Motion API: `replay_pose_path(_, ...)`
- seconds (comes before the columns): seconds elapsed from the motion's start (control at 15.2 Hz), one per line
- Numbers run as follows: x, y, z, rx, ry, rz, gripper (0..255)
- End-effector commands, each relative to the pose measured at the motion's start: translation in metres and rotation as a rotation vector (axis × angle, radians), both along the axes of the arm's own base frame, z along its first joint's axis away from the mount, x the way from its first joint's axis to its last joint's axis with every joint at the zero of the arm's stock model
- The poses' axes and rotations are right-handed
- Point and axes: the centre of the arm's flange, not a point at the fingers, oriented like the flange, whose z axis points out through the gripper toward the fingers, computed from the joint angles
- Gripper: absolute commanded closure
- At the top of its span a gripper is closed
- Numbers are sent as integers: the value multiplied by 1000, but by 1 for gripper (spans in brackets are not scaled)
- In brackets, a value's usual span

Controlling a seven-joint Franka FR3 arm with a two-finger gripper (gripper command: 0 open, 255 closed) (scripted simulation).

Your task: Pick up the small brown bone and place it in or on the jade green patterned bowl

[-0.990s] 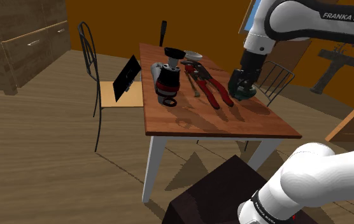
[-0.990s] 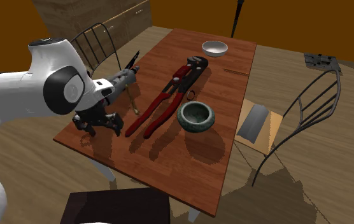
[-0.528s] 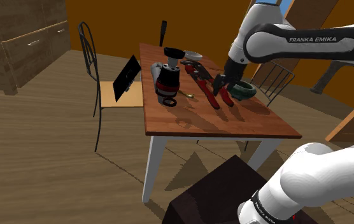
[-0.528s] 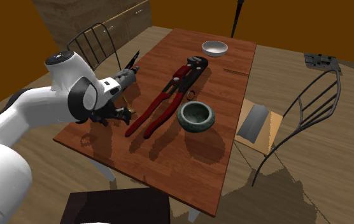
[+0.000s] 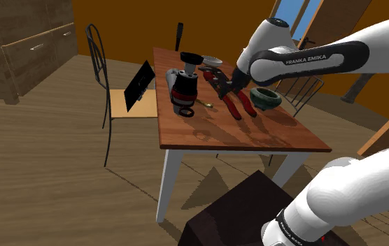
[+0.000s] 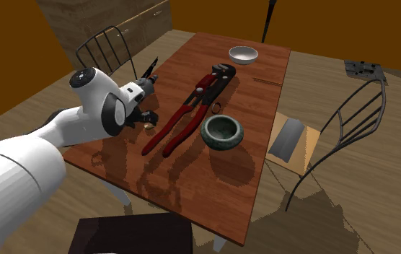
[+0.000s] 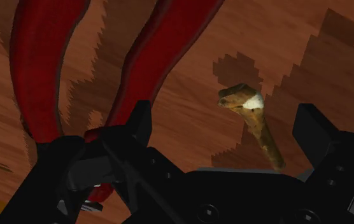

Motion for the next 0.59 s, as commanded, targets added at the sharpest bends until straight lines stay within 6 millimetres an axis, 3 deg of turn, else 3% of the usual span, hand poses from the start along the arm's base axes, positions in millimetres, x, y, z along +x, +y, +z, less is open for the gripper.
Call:
replay_pose_path(0.0,22,-1,-7,-19,-61,11,0)
replay_pose_path(0.13,40,-3,-12,-38,-116,18,0)
replay_pose_path(0.53,55,-10,-36,-40,-123,19,0)
